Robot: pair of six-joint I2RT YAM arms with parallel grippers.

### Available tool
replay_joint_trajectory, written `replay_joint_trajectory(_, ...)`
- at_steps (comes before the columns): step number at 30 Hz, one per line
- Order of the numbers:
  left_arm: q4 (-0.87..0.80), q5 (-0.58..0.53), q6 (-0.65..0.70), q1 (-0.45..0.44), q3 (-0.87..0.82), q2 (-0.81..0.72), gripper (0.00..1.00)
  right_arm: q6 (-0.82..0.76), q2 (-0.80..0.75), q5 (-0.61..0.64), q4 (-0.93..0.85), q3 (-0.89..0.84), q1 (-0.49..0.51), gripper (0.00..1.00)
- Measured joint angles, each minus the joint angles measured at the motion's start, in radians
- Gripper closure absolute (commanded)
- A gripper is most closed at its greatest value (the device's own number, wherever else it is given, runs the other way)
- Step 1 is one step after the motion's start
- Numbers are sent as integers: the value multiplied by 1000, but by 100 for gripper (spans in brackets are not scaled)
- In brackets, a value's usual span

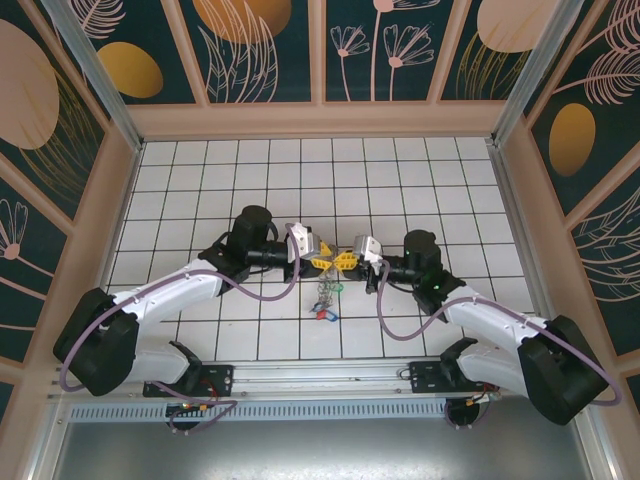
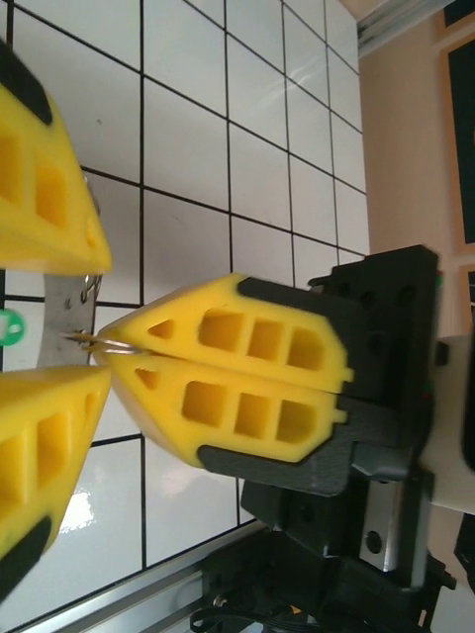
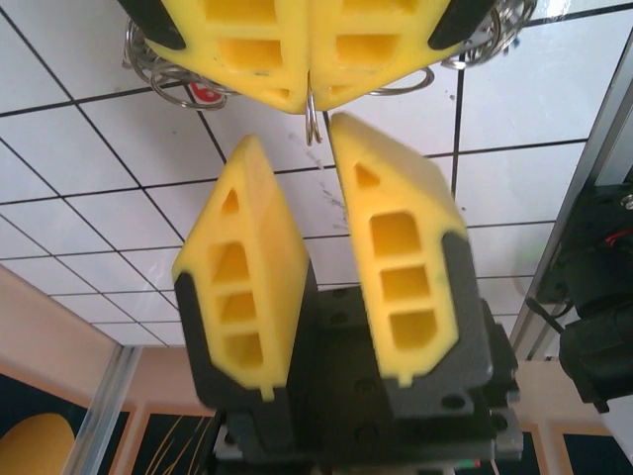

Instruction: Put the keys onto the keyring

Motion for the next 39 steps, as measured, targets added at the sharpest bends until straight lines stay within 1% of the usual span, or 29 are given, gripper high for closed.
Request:
replay_joint_trajectory(3,4,3,-2,0,0,0,76,5,2,-1,18,-5,-1,100)
replay_joint_trajectory(7,3,3,3,0,0,0,73,26,2,-7,61,-10,-5,100)
replay_joint_trajectory(14,-16,-2,24,0,-3,-6,72,55,-3,-25,102,-30,-25,100)
replay_joint_trajectory(20,-19,0,29,0,-3,-8,74,62,-4,-44,113,-30,-26,100)
replay_joint_trajectory(25,-19,5,29,0,1,-6,78,62,-4,-48,114,-30,-26,100)
replay_joint_trajectory(35,-18,30,29,0,11,3,78,61,-4,-47,121,-30,-23,100)
replay_joint_trajectory(37,-18,31,29,0,11,9,80,61,-4,-47,130,-30,-21,100)
replay_joint_trajectory(38,-19,32,29,0,11,11,83,61,-4,-47,135,-30,-19,100)
replay_joint_trajectory(39,-19,34,27,0,11,14,90,61,-4,-46,138,-30,-18,100)
